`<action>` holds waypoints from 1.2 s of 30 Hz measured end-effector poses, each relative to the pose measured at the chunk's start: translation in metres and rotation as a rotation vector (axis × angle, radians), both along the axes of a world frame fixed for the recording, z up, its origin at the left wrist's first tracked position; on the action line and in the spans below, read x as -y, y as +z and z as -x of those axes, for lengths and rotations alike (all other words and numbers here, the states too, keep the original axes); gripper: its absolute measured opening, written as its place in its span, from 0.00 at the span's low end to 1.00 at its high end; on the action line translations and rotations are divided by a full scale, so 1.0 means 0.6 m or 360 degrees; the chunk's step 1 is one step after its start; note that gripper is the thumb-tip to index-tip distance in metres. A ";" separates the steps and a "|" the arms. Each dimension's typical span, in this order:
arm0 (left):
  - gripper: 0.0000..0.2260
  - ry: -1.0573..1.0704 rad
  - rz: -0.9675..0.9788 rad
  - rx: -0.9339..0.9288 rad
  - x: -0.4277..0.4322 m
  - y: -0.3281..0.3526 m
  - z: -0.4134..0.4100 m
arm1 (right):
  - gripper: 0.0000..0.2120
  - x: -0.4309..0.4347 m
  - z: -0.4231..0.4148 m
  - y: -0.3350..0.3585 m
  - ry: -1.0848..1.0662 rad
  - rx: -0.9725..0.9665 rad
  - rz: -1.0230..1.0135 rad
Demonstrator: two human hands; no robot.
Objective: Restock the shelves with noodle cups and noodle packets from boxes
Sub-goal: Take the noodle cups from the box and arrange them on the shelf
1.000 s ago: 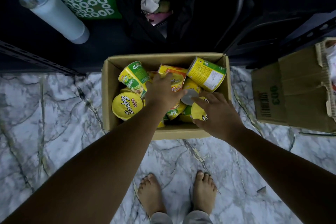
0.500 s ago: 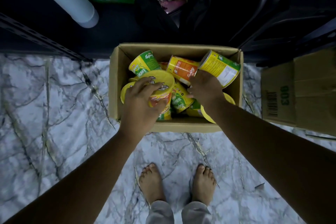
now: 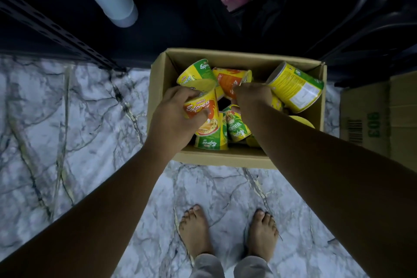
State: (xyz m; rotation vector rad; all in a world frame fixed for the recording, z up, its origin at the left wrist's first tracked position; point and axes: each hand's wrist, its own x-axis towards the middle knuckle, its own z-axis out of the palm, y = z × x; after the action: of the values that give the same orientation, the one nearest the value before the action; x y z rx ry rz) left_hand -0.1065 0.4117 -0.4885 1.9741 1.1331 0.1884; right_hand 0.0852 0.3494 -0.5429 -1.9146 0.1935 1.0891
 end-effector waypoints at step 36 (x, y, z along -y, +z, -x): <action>0.31 -0.0468 -0.0376 -0.0617 0.117 0.027 -0.010 | 0.49 0.220 0.022 0.063 0.1812 0.1153 0.0141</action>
State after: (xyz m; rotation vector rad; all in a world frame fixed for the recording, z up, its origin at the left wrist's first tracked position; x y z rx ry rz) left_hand -0.1008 0.3418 -0.4724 2.4330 1.0747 -0.2358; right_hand 0.0721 0.2175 -0.5048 -2.3793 -1.4061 0.9305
